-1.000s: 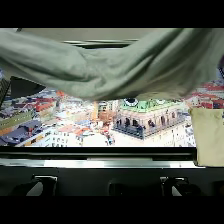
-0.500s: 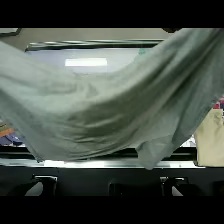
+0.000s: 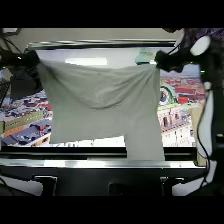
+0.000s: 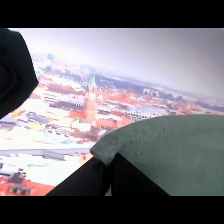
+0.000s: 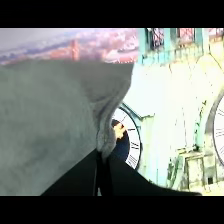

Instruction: Fold the clothes and pants, and hang the long-sleeved shirts on hangers.

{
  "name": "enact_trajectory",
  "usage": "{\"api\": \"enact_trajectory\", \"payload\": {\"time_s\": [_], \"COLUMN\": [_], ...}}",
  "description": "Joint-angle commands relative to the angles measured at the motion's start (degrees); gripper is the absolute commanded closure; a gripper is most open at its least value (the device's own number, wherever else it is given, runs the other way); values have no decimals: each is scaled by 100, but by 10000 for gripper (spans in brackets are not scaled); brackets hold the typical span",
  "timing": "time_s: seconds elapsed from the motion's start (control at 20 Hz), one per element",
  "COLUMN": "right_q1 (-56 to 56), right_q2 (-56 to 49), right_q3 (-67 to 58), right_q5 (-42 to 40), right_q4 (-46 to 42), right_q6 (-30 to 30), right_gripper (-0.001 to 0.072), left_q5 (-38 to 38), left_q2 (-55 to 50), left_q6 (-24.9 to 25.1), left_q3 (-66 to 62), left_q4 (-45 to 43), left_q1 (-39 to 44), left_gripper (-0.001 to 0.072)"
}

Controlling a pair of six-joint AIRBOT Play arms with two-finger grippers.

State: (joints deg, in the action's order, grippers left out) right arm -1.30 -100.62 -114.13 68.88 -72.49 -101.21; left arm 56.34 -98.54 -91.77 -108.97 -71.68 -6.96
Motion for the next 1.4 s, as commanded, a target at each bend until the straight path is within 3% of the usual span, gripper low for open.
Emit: {"api": "enact_trajectory", "payload": {"time_s": [0.0,0.1,0.15,0.2,0.25,0.3,0.45,0.55,0.65,0.7,0.75,1.0,1.15,1.35], "right_q1": [4,4,4,4,17,42,302,809,1432,1764,2074,2889,2780,2533], "right_q2": [-1327,-1604,-1661,-1657,-1602,-1504,-957,-492,22,306,614,1628,1563,1211], "right_q3": [-7,-7,-7,-11,-17,-17,-17,26,396,841,1488,4857,5705,5866], "right_q5": [-501,-601,-601,-568,-442,-254,778,1165,1370,1438,1436,1163,717,275], "right_q4": [94,245,326,361,378,358,494,968,1423,1508,1589,1755,2068,2306], "right_q6": [-22,-22,-22,-22,-20,98,1296,1650,2135,2197,2256,2822,3235,3598], "right_gripper": [672,670,656,558,413,333,314,314,312,259,214,217,217,218], "left_q5": [-393,-389,-389,-365,-223,63,1279,1996,2747,2868,2879,2358,2264,2245], "left_q2": [-981,-1182,-1202,-1180,-1139,-1082,-706,-269,133,378,695,2496,2905,2857], "left_q6": [22,20,20,-13,-96,-131,343,682,654,452,420,411,435,435], "left_q3": [4,4,4,2,-44,-155,-564,-570,-404,-107,345,3379,4100,4148], "left_q4": [184,184,181,184,181,181,173,81,-129,-101,-101,-98,-103,-101], "left_q1": [249,358,389,396,380,319,9,-280,-621,-831,-1019,-1705,-1722,-1725], "left_gripper": [691,688,650,521,295,100,80,80,80,80,80,80,80,80]}}
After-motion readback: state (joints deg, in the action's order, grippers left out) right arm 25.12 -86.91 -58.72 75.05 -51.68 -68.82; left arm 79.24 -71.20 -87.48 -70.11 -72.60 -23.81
